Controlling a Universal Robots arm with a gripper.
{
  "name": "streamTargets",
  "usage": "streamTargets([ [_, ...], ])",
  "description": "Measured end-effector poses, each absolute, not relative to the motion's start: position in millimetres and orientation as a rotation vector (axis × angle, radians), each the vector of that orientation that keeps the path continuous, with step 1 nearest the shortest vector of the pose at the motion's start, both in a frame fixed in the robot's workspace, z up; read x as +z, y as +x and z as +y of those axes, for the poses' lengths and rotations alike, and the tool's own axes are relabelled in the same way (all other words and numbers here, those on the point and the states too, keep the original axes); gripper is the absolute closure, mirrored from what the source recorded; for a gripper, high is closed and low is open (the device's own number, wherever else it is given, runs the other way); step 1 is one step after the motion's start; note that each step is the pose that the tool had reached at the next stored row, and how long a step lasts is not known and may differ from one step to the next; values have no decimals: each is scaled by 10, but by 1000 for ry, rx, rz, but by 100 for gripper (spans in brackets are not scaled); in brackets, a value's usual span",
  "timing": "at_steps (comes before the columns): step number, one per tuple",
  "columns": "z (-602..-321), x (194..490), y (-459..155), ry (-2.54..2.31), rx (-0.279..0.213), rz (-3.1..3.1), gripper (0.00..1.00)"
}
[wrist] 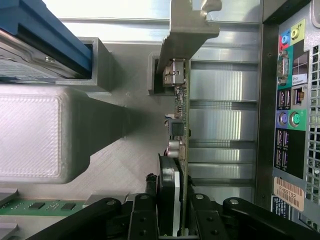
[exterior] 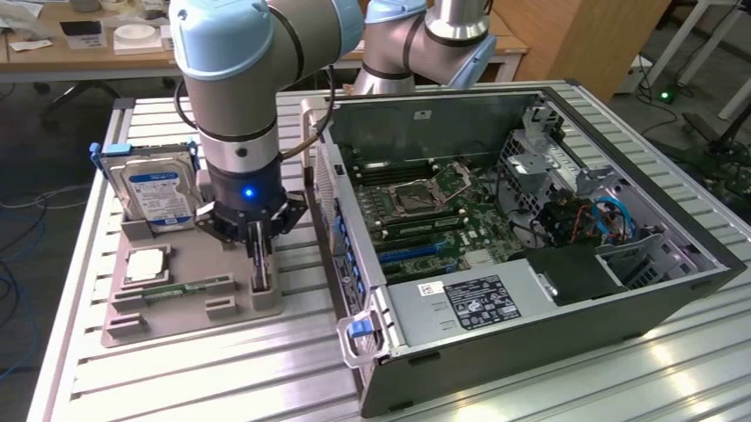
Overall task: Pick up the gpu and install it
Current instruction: 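Pick up the gpu and move the gpu toward the slot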
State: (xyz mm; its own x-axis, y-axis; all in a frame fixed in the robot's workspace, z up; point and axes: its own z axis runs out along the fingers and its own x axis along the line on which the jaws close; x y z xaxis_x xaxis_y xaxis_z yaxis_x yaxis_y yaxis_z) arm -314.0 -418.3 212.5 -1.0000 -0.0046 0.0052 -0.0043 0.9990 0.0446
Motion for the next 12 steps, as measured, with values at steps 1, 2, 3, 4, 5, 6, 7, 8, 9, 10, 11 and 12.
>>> streamTargets([
  [1, -4183, 2125, -3140, 7, -70, -3136, 70],
  [2, -4183, 2125, -3140, 7, -70, -3136, 70],
  [3, -4183, 2125, -3140, 7, -70, -3136, 70],
  [4, -4183, 2125, -3140, 7, -70, -3136, 71],
  [5, -4183, 2125, -3140, 7, -70, -3136, 72],
  [6, -4183, 2125, -3141, 7, -70, -3135, 72],
  [7, -4183, 2125, -3140, 7, -70, -3135, 72],
  [8, -4183, 2125, -3140, 7, -70, -3136, 72],
  [9, -4183, 2125, -3140, 7, -70, -3136, 72],
  [10, -4183, 2125, -3140, 7, -70, -3136, 72],
  [11, -4183, 2125, -3140, 7, -70, -3135, 72],
  [12, -4183, 2125, -3140, 7, -70, -3135, 72],
])
